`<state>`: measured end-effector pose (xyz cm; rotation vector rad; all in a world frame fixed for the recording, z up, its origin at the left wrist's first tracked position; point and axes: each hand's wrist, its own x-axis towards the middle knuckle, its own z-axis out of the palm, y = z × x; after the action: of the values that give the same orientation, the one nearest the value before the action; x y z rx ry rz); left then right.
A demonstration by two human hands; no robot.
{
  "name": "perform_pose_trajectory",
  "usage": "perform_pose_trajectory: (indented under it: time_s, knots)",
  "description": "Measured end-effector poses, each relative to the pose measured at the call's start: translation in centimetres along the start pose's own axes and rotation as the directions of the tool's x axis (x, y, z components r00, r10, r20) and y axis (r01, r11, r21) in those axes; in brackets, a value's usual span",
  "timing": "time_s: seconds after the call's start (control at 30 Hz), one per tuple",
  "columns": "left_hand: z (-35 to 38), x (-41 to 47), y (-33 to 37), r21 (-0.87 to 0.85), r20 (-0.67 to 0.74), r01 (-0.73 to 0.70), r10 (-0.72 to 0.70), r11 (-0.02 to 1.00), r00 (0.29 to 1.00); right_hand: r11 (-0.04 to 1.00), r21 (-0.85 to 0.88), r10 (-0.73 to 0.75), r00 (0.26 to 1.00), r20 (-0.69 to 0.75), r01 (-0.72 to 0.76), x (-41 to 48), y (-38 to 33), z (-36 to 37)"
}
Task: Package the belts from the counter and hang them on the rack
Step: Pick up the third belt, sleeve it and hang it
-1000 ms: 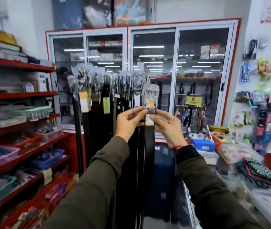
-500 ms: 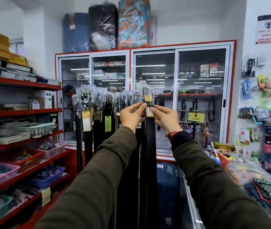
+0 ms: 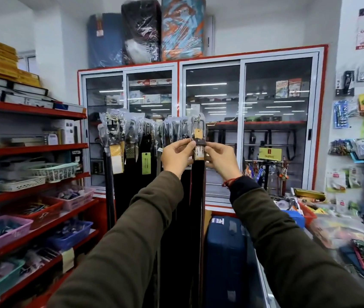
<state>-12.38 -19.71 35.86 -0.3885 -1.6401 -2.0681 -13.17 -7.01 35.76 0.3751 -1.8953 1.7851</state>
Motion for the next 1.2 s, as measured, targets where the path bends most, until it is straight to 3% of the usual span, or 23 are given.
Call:
perform_pose_trajectory:
  time_s: [0.07,0.13,0.2,0.27,0.37,0.43,0.6,0.8,1.0,1.2]
  knots:
    - [-0.2,0.1,-0.4,0.206,-0.002,-0.126,0.129,0.970,0.992,0.945,-0.278,-0.188,0.982,-0.038,0.170,-0.1,1.0,0.1]
    - [-0.5,0.2,-0.8,0.438,0.072,-0.288,0.286,0.852,0.956,0.866,-0.378,-0.357,0.934,-0.009,0.327,-0.4,1.9,0.0]
    - [-0.8,0.4,-1.3,0.620,0.211,-0.463,0.434,0.633,0.876,0.770,-0.454,-0.466,0.881,0.081,0.448,-0.2,2.9,-0.1]
    - [-1.5,1.0,-1.7,0.743,0.367,-0.571,0.501,0.350,0.784,0.634,-0.598,-0.497,0.851,0.171,0.491,0.5,3.8,-0.2]
    - [-2.1,2.5,-2.5,0.824,0.528,-0.562,0.454,-0.071,0.718,0.458,-0.745,-0.500,0.833,0.236,0.485,2.2,4.6,-0.2]
    - [-2.5,3.5,-2.8,0.836,0.544,-0.517,0.404,-0.185,0.735,0.394,-0.777,-0.491,0.827,0.274,0.492,3.3,4.9,0.2]
    - [-3.3,6.0,-3.5,0.862,0.505,-0.479,0.333,-0.165,0.796,0.345,-0.789,-0.463,0.823,0.329,0.509,5.5,5.9,1.4]
    - [-4.3,6.3,-3.5,0.846,0.531,-0.513,0.320,-0.147,0.784,0.406,-0.753,-0.480,0.822,0.307,0.518,5.6,6.7,1.8]
    - [-5.2,5.4,-2.3,0.830,0.557,-0.520,0.363,-0.202,0.747,0.488,-0.740,-0.525,0.833,0.175,0.463,3.9,6.5,3.3]
    - [-10.3,4.0,-0.3,0.861,0.500,-0.467,0.509,-0.203,0.701,0.548,-0.659,-0.635,0.769,0.072,0.514,1.7,5.2,7.7]
